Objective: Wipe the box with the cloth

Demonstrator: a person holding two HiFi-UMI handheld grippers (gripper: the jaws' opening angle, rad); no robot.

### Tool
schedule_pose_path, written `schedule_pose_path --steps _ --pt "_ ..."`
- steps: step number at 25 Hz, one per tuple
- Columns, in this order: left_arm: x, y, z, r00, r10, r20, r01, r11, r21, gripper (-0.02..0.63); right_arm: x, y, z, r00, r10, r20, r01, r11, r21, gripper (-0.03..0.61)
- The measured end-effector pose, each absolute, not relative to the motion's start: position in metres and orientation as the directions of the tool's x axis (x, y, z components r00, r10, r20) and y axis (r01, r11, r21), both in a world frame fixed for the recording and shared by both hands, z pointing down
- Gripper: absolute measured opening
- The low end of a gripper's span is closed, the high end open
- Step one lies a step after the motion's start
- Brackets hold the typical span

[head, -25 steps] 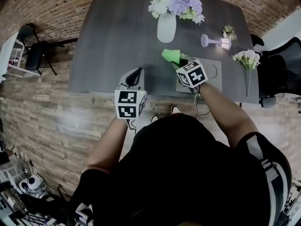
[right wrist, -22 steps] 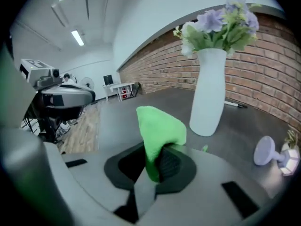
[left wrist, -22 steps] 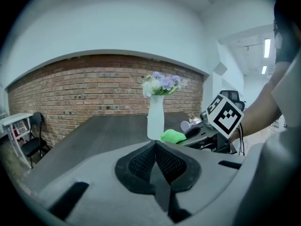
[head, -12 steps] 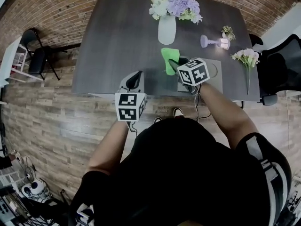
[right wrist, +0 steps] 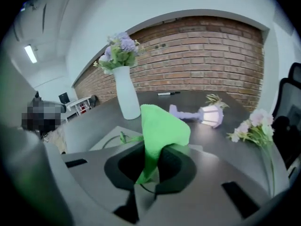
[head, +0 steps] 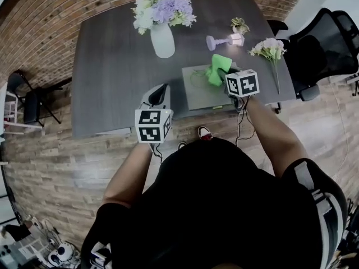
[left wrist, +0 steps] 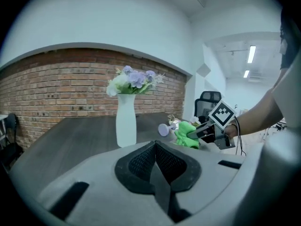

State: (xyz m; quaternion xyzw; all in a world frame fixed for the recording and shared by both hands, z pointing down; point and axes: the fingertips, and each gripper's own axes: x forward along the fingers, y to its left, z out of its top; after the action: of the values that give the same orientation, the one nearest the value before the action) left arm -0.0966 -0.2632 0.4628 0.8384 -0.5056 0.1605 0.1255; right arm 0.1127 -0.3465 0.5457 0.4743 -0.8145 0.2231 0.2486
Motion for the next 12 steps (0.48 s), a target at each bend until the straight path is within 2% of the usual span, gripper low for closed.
schedule_pose_path --steps 7,12 --pt "-0.037 -0.273 0.465 0.54 -0.741 0.4 -0.823 -0.564 0.067 0.008 0.224 -0.332 0.552 -0.257 -0.722 0.643 -0.958 0.275 -0.074 0.043" --pt "-0.024 -0.271 0.468 0.568 -0.715 0.407 -0.805 -0.585 0.096 0.008 0.273 -0.322 0.538 -0.151 -0.754 0.639 -0.984 0.179 -0.02 0.043"
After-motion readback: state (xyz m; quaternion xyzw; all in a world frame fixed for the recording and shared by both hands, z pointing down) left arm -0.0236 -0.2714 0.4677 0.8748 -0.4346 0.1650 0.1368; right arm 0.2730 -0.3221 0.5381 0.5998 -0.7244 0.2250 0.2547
